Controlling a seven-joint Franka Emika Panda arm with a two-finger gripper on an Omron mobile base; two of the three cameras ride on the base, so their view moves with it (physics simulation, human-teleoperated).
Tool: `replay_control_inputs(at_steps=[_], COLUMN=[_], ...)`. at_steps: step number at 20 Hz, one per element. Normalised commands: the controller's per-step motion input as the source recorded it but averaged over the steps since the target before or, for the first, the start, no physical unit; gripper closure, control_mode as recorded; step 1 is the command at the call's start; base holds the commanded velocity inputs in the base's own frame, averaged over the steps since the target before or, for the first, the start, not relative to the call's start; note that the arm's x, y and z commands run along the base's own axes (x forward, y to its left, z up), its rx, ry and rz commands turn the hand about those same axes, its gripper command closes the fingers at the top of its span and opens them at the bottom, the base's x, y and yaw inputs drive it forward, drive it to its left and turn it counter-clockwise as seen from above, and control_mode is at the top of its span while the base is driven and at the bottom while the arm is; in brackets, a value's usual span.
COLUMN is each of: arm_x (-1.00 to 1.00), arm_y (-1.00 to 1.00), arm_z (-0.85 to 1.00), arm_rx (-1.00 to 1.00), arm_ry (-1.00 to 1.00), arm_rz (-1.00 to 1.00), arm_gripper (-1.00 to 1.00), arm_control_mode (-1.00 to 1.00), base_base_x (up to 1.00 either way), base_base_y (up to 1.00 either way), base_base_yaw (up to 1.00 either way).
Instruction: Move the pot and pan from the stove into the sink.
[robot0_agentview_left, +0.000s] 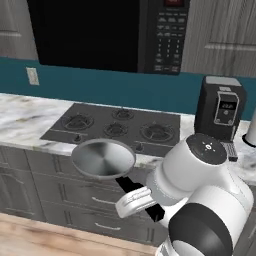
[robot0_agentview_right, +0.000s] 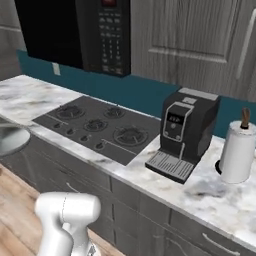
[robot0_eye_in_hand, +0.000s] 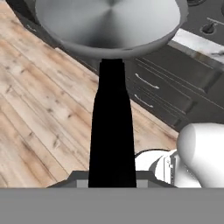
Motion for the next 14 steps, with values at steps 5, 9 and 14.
replay_control_inputs(at_steps=[5, 9, 14], arm_x=[0.00, 0.00, 0.00], arm_y=[0.00, 0.00, 0.00], arm_z=[0.00, 0.00, 0.00], arm_rx=[0.00, 0.00, 0.00], arm_ry=[0.00, 0.00, 0.00], arm_rz=[0.00, 0.00, 0.00], arm_gripper=[1.00, 1.00, 1.00], arm_control_mode=[1.00, 1.00, 1.00], base_base_x=[-0.15, -0.16, -0.17], base_base_y=[-0.01, -0.03, -0.06], base_base_yaw=[0.48, 0.48, 0.47])
